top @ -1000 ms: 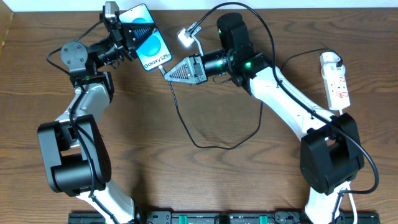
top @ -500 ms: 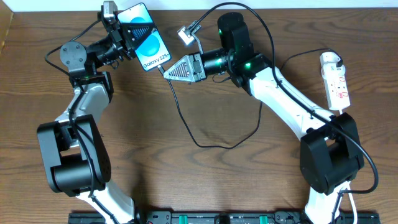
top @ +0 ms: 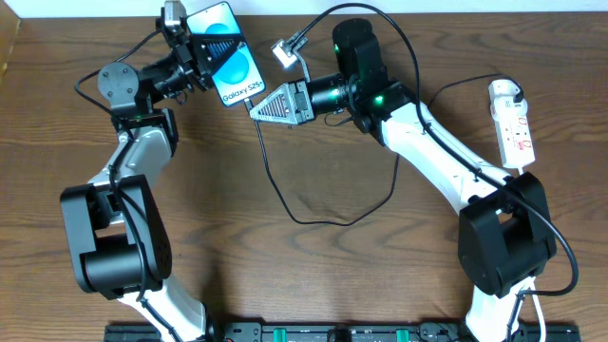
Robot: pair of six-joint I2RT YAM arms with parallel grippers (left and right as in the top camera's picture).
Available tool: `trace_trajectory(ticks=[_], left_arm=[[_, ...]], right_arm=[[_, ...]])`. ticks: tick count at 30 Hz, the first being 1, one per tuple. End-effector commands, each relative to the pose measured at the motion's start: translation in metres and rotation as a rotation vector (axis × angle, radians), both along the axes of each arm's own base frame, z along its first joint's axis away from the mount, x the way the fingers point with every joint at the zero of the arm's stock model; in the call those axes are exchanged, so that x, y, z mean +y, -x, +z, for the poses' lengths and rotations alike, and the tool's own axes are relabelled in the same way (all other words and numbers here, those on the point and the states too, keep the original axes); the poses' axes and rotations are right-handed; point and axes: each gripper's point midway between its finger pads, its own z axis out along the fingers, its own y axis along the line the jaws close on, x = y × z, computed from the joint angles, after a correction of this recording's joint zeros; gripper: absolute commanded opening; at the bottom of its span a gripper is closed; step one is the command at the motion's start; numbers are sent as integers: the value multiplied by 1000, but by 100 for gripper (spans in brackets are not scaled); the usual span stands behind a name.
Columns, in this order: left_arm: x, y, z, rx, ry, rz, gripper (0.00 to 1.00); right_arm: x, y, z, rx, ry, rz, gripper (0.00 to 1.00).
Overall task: Plug charger to phone and switch on socket
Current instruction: 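Lower the phone with attached cable onto the table with left gripper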
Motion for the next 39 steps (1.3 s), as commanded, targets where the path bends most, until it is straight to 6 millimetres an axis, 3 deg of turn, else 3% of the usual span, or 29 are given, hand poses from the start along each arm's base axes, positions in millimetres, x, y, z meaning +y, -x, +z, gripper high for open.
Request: trace_trajectory(ticks=[1, 15, 20, 26, 30, 33, 34, 36, 39], left_arm=[[-27, 21, 2, -21, -50, -139, 7], [-27, 22, 1, -14, -51, -147, 7], [-27, 22, 1, -15, -52, -146, 7], [-21, 22, 0, -35, -66, -140, 7], [-13, 23, -5, -58, -95, -141, 7], [-13, 26, -22, -41, -127, -187, 7], [-14, 27, -28, -29, -133, -204, 7], [-17, 27, -38, -3, -134, -221, 7], [-23, 28, -53, 15, -137, -236, 7]], right_arm=[[-3, -30, 5, -63, 14, -139, 1], [-8, -47, 10, -56, 9, -217, 1], [-9, -42, 10, -52, 4, -190, 1], [-13, -40, 7, -44, 12, -165, 31], [-38, -52, 9, -35, -3, -170, 46], [-60, -68, 4, -25, 14, -217, 54], [-69, -74, -2, -23, 32, -241, 62], [-85, -84, -16, -2, 82, -291, 63], [-112, -95, -52, 44, 229, -391, 64]])
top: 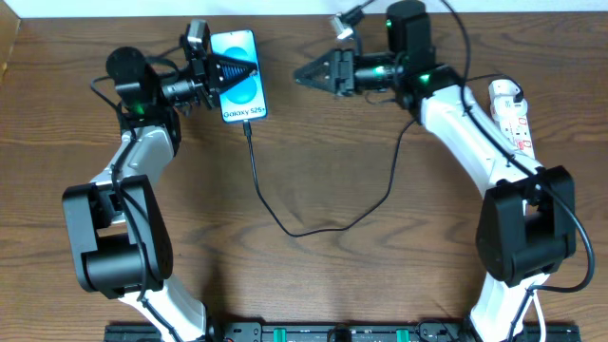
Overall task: Plug charger to phone and switch on socket
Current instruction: 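Lower the phone with attached cable onto the table with left gripper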
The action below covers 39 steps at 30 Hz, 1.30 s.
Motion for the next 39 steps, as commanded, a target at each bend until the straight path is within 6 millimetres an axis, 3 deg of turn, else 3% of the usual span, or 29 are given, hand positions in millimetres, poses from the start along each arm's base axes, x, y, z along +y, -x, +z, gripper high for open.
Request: trace_trajectory(ticks=[1, 2, 5, 11, 17, 25, 29, 35, 39], left_arm=[[-11, 8, -4, -163, -43, -61, 7], [-16, 10, -10, -156, -44, -72, 7], [-27, 15, -25, -138, -53, -87, 7], [-51, 22, -79, -49, -149, -30, 7], [-59, 34, -139, 31, -343, 5, 7], [-68, 45, -173, 77, -388, -44, 7], [-54, 52, -207, 127, -566, -14, 7], [-50, 58, -216, 131, -615, -28, 7], [-51, 49, -212, 109, -614, -21, 7]], right_arm=[[-30, -18, -29, -51, 154, -100, 64], [-43, -19, -49, -31, 252, -141, 65], [-61, -17, -76, -10, 405, -186, 66], [-86, -12, -104, 28, 587, -236, 66], [-93, -9, -110, 46, 630, -244, 66], [-94, -3, -114, 69, 653, -236, 67], [-94, 0, -115, 72, 662, -228, 67], [-92, 1, -115, 69, 662, -222, 67], [-89, 2, -115, 67, 662, -217, 68]])
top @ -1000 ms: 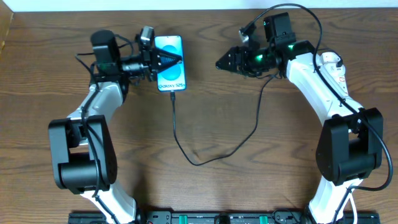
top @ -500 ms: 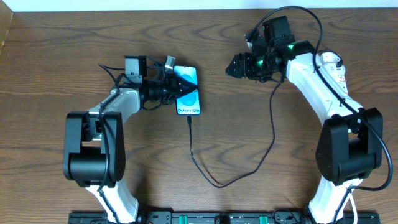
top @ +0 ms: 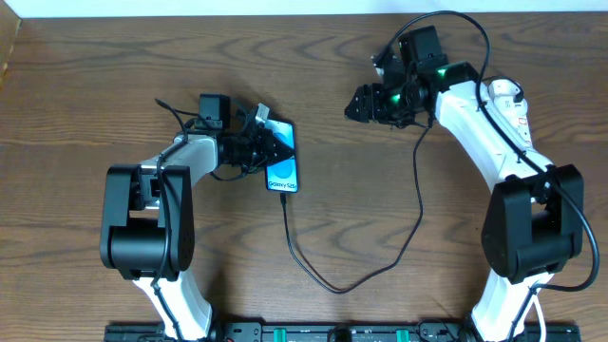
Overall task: Plug charger to phone and switch on socket
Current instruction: 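Lower the phone with attached cable onto the table with left gripper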
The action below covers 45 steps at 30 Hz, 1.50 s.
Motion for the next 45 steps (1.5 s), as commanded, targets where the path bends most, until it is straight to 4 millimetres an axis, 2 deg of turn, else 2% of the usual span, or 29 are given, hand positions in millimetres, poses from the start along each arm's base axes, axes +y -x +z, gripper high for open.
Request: trace_trajectory(ticks=[1, 8, 12, 15, 18, 24, 31, 34, 39, 45], left_arm=[[-3, -14, 7, -59, -3, -25, 7], [-12, -44, 40, -114, -53, -33, 7], [-19, -45, 50, -105, -53, -49, 7], [-18, -38, 36, -56, -59, -59, 7], [-18, -29, 5, 29, -60, -75, 7], [-21, -20, -28, 99, -40, -105, 7], [-17, -23, -35, 88, -81, -95, 8], [-15, -24, -36, 87, -91, -93, 17], [-15, -24, -36, 87, -95, -91, 39], [-9, -25, -42, 86, -142, -79, 50]], right_arm=[[4, 1, 4, -16, 4, 20, 68], [4, 2, 4, -14, 4, 20, 68], [4, 2, 4, -14, 5, 20, 68], [4, 2, 3, -14, 5, 20, 68], [4, 2, 4, -14, 5, 20, 68], [4, 2, 3, -12, 5, 20, 68], [4, 3, 3, -8, 7, 20, 68], [4, 3, 3, -9, 7, 20, 69], [2, 2, 2, -11, 17, 15, 70], [1, 2, 2, -12, 22, 13, 70]])
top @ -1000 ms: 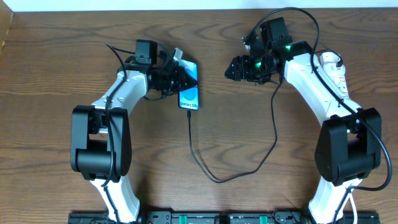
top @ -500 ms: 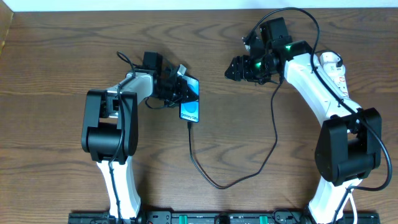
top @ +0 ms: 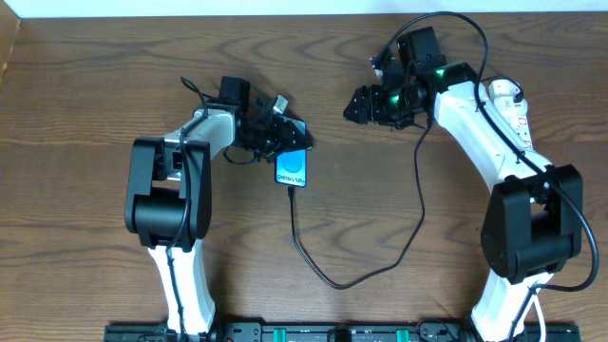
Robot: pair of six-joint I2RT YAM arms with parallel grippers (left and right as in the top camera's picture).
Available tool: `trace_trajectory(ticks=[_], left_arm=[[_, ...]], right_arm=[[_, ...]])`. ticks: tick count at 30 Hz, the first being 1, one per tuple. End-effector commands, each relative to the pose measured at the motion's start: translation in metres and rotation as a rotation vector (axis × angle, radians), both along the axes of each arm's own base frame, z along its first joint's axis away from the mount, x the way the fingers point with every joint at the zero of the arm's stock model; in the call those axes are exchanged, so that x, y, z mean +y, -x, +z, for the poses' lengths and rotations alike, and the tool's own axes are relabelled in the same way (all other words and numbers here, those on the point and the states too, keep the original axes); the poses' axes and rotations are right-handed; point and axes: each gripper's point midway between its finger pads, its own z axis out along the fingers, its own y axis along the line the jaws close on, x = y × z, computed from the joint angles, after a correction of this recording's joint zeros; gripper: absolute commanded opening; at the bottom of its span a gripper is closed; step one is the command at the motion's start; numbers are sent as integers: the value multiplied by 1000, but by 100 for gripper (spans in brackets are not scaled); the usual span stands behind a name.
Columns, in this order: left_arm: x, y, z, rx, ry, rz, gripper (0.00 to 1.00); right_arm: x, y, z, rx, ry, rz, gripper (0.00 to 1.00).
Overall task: Plug charger to phone and switch on socket
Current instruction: 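Lower the phone with attached cable onto the table with left gripper, then open the left gripper to release the phone lying flat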
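Note:
The phone [top: 293, 171], its blue screen facing up, lies left of the table's centre. A black charger cable [top: 328, 280] is plugged into its near end. My left gripper [top: 288, 140] covers the phone's far end, and its jaws seem closed on it. The cable loops toward the front edge, then rises to the right behind my right arm. My right gripper [top: 355, 103] hovers at the back centre with nothing in it, apparently open. The white socket strip [top: 513, 119] lies along the right side, behind my right arm.
The table is dark wood [top: 85, 114]. Both arm bases stand at the front edge, and the right forearm crosses in front of the socket strip. A black rail [top: 332, 332] runs along the front edge.
My left gripper and the phone have shifted a little to the right, the phone now showing less from under the gripper. The right arm has not moved.
First my left gripper held the phone up at the back left while my right gripper held the plug at its near end. Then the cable hung plugged in and the right gripper was apart. Later the phone was lower and more central, with the right gripper nearer the socket strip.

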Motion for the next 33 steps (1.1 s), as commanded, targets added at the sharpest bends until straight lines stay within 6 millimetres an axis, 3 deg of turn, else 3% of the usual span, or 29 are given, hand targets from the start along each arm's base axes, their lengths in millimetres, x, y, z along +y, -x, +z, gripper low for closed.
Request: trace_trajectory(ticks=[1, 14, 33], left_arm=[[19, -4, -27, -4, -148, 24, 51], [69, 4, -61, 45, -488, 73, 61], [109, 9, -66, 54, -730, 99, 68]], right_arm=[[1, 0, 3, -18, 14, 11, 71], [-1, 2, 1, -13, 29, 20, 71], [-1, 3, 0, -12, 30, 23, 71]])
